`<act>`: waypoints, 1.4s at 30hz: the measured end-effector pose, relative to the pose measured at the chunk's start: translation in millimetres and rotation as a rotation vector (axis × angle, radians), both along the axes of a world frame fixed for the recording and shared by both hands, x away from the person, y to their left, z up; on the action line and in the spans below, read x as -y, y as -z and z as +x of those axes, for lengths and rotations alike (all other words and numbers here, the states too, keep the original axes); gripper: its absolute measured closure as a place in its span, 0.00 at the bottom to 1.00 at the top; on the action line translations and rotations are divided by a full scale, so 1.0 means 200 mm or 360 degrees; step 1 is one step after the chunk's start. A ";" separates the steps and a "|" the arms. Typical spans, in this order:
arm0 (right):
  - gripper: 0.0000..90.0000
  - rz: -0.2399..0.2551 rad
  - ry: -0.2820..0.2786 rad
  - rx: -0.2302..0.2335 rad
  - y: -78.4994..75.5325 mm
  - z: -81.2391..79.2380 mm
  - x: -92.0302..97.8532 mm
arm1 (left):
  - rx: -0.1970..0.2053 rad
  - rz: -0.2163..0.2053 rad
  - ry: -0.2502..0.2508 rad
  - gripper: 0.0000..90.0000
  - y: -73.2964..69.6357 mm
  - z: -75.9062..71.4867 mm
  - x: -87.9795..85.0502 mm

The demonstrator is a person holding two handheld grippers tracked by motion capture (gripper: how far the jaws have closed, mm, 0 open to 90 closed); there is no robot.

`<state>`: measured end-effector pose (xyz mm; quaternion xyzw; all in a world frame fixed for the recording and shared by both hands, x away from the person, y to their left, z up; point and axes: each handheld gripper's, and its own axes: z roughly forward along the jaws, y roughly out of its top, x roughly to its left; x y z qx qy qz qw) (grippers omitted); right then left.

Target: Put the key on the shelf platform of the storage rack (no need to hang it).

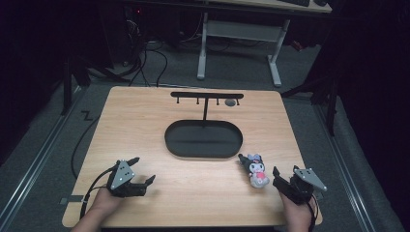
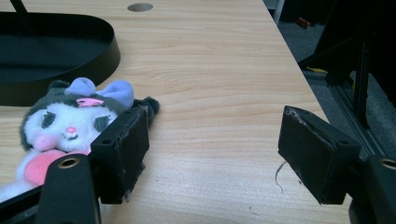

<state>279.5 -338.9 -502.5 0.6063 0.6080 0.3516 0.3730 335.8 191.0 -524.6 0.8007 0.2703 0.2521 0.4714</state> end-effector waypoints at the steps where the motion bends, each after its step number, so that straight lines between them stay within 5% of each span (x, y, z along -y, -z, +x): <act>1: 0.28 -0.0004 -0.0003 0.0002 0.00 0.00 0.00 | -0.0004 0.0001 0.0000 0.17 0.00 0.00 0.00; 21: 0.28 0.0019 -0.0063 -0.0029 -0.01 0.00 -0.04 | -0.0009 0.0002 0.0002 0.17 0.00 0.01 0.01; 34: 0.28 0.0017 -0.0141 -0.0201 -0.08 -0.03 -0.01 | -0.0010 0.0001 0.0004 0.17 0.00 0.01 0.00; 38: 0.16 0.0080 -0.0117 -0.0280 -0.10 -0.04 -0.01 | -0.0009 0.0001 0.0004 0.17 0.00 0.01 0.00; 42: 0.15 0.0104 -0.0150 -0.0306 -0.11 -0.05 -0.04 | -0.0010 0.0002 0.0005 0.17 0.00 0.01 0.00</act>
